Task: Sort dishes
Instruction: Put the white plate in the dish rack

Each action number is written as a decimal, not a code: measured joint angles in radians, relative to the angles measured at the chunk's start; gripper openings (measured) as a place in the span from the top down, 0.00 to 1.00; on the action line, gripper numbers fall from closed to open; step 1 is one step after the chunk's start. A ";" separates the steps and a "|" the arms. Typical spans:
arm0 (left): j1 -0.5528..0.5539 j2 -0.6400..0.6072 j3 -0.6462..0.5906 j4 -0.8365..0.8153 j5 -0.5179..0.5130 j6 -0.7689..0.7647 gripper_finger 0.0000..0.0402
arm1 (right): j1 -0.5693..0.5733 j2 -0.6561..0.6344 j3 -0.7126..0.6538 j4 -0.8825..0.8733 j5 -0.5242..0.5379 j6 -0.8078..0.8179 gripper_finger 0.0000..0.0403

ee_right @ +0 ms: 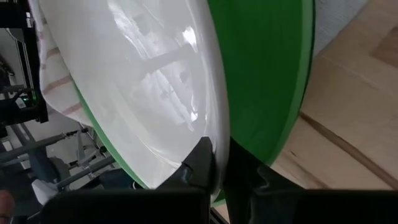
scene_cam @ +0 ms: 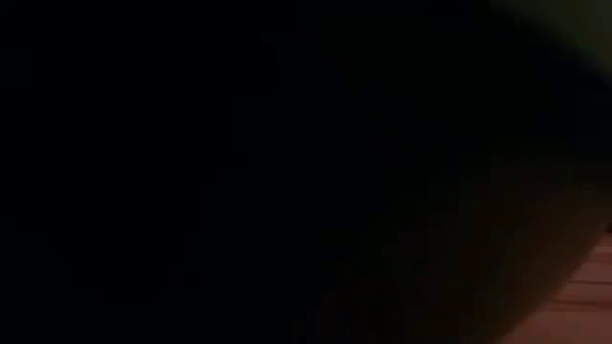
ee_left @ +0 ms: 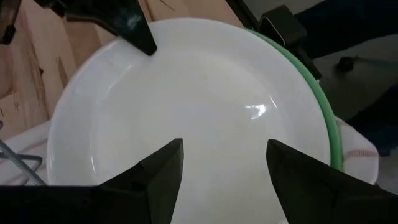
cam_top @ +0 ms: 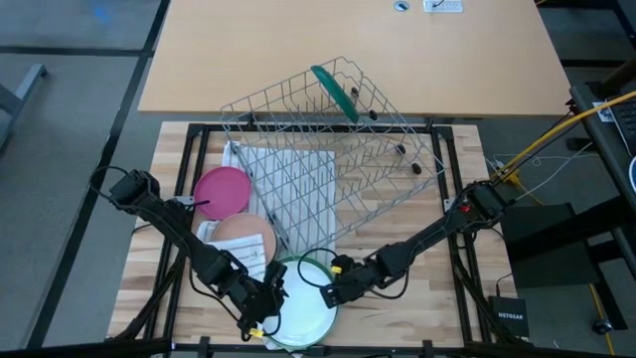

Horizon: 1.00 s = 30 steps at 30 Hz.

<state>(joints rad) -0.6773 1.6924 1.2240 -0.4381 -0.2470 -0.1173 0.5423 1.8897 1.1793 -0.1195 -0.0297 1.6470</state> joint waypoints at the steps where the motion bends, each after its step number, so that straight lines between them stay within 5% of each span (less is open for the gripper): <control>1: 0.000 0.000 0.000 -0.003 0.000 -0.007 0.45 | 0.001 0.000 0.000 -0.007 0.001 -0.001 0.95; 30: -0.048 -0.002 0.000 0.001 0.000 -0.033 0.45 | 0.001 -0.002 0.000 0.020 -0.105 0.133 0.95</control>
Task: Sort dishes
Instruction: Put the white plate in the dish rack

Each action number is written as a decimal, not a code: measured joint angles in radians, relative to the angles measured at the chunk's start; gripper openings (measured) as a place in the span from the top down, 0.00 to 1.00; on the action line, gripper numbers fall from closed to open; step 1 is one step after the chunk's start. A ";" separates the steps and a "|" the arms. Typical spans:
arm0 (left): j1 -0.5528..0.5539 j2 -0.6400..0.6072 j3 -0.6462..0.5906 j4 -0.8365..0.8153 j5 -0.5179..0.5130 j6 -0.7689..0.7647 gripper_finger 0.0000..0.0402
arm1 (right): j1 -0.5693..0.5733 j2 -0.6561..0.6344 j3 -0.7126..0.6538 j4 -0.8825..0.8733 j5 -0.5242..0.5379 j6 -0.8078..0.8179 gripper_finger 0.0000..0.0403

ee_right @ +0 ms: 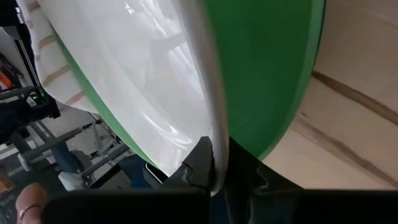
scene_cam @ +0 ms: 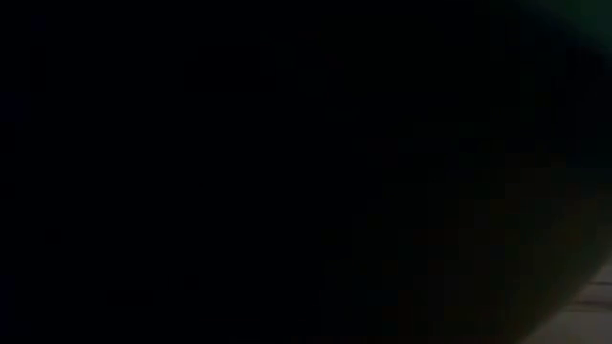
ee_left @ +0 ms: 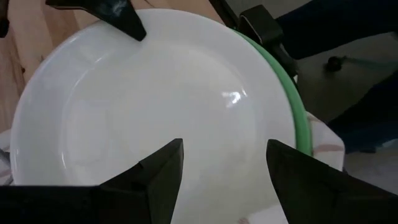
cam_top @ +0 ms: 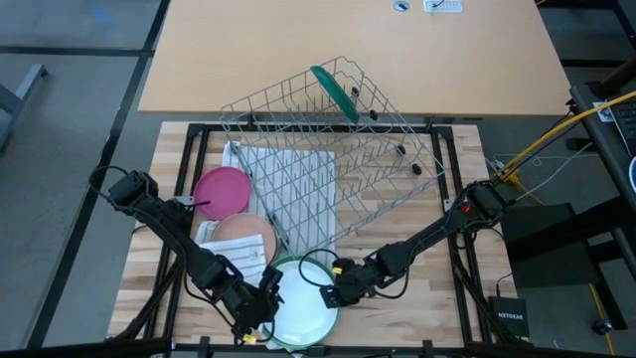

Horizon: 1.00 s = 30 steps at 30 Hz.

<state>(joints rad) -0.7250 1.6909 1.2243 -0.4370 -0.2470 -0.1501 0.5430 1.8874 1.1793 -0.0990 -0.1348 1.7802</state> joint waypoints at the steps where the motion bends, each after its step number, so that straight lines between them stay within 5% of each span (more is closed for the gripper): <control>1: -0.004 0.000 0.000 0.000 0.000 0.000 0.45 | 0.000 0.000 0.000 0.001 -0.001 0.006 0.95; 12: -0.063 0.000 0.000 0.000 0.000 0.000 0.45 | 0.005 -0.001 -0.001 0.168 -0.031 0.040 0.95; 30: -0.137 -0.037 0.000 -0.003 0.000 -0.005 0.45 | -0.006 -0.001 -0.001 0.186 -0.023 0.049 0.95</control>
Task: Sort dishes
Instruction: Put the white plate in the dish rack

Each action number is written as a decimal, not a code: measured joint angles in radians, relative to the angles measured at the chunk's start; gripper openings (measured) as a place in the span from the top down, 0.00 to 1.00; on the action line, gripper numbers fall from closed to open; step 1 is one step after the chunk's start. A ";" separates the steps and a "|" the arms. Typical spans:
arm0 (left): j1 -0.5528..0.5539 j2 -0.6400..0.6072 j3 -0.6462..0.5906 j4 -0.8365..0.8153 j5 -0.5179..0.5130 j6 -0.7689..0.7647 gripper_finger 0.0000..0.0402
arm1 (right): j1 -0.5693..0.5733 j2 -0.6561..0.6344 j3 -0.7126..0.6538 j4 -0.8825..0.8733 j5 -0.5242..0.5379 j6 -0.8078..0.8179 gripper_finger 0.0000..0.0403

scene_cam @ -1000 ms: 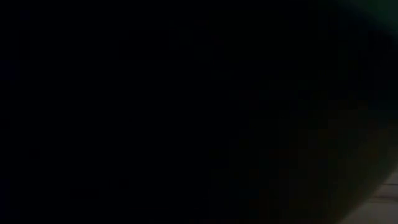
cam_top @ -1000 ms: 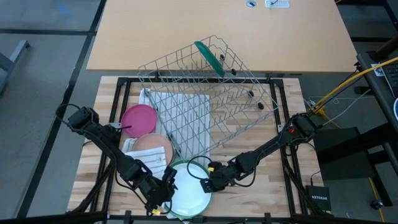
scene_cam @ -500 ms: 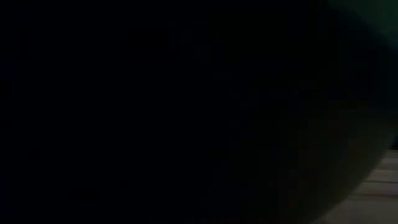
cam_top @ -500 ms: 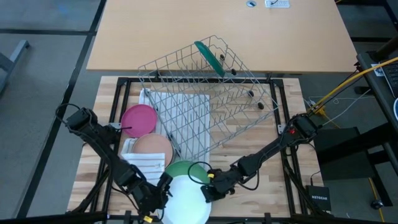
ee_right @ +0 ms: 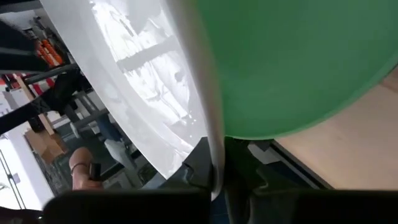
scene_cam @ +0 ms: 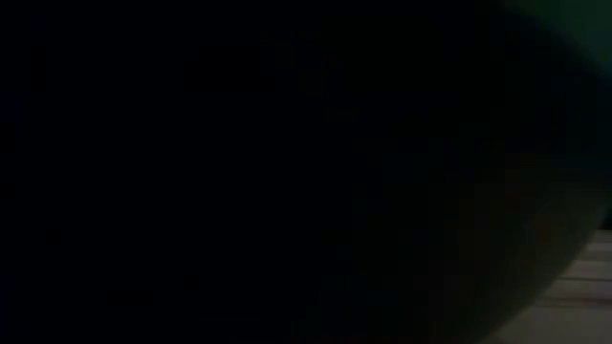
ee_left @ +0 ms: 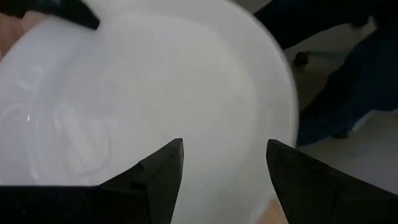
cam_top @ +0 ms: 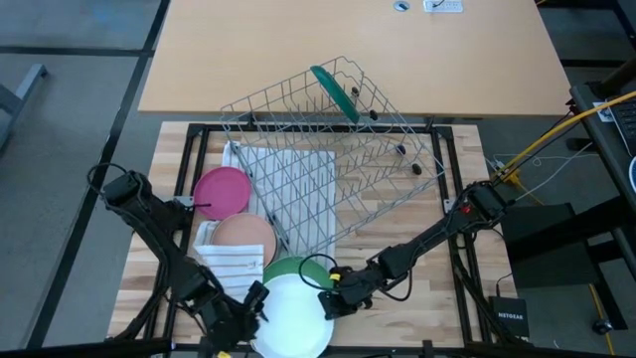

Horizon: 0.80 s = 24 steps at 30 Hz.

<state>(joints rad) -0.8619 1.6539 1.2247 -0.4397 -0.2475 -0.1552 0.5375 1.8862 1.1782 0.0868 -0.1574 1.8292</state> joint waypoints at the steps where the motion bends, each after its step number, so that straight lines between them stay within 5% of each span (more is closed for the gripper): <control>1: -0.009 -0.012 0.000 0.001 0.000 0.000 0.45 | -0.001 0.000 0.000 0.005 -0.001 0.003 0.95; 9: -0.095 -0.039 0.000 -0.001 -0.016 0.101 0.45 | -0.002 0.000 0.000 0.105 0.007 0.030 0.95; 15: -0.151 -0.039 0.000 0.001 -0.220 0.202 0.45 | -0.002 0.000 0.001 0.159 0.008 0.041 0.95; 24: -0.174 -0.035 0.000 -0.022 -0.283 0.298 0.45 | -0.002 0.000 0.002 0.243 0.008 0.052 0.95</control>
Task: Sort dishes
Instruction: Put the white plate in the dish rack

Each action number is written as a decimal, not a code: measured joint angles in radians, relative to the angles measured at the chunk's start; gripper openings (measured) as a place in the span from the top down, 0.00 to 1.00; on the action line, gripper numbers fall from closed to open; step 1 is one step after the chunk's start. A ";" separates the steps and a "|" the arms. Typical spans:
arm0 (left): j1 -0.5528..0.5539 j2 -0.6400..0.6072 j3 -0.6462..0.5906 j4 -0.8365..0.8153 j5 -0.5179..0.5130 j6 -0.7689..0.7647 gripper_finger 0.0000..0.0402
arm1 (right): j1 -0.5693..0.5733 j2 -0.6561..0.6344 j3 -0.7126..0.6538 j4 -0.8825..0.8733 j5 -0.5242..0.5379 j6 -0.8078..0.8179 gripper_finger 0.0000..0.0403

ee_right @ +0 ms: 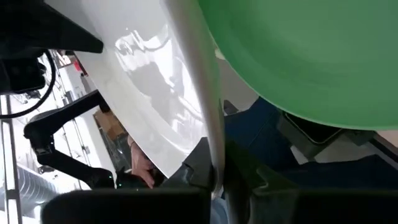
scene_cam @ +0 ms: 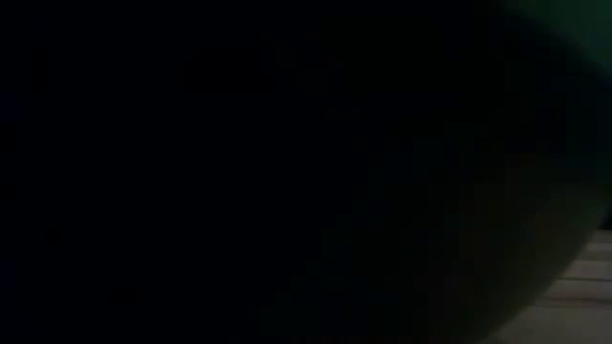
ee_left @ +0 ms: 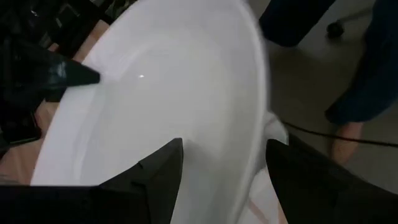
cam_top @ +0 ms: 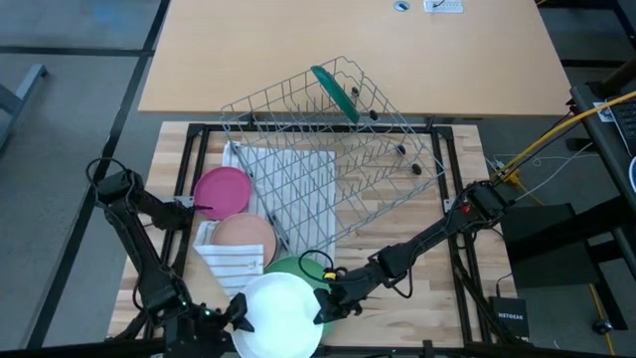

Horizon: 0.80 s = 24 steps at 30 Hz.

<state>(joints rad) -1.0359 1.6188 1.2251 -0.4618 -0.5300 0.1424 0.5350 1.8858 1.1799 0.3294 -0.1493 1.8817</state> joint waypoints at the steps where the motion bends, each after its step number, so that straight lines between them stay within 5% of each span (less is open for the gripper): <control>1: 0.000 0.000 0.000 -0.009 -0.001 0.001 0.45 | 0.000 0.000 0.000 0.006 0.001 0.001 0.95; 11: 0.019 0.000 0.000 -0.032 -0.103 0.068 0.48 | 0.000 0.000 -0.001 0.025 0.000 -0.007 0.95; 20: 0.031 0.000 0.000 -0.027 -0.133 0.133 0.79 | 0.002 0.000 -0.002 0.005 -0.001 -0.018 0.94; 24: 0.020 0.000 0.000 -0.024 -0.170 0.152 0.86 | 0.002 0.000 -0.002 -0.010 -0.006 -0.024 0.86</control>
<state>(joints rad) -1.0156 1.6192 1.2251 -0.4857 -0.7005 0.2947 0.5373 1.8858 1.1774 0.3194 -0.1551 1.8577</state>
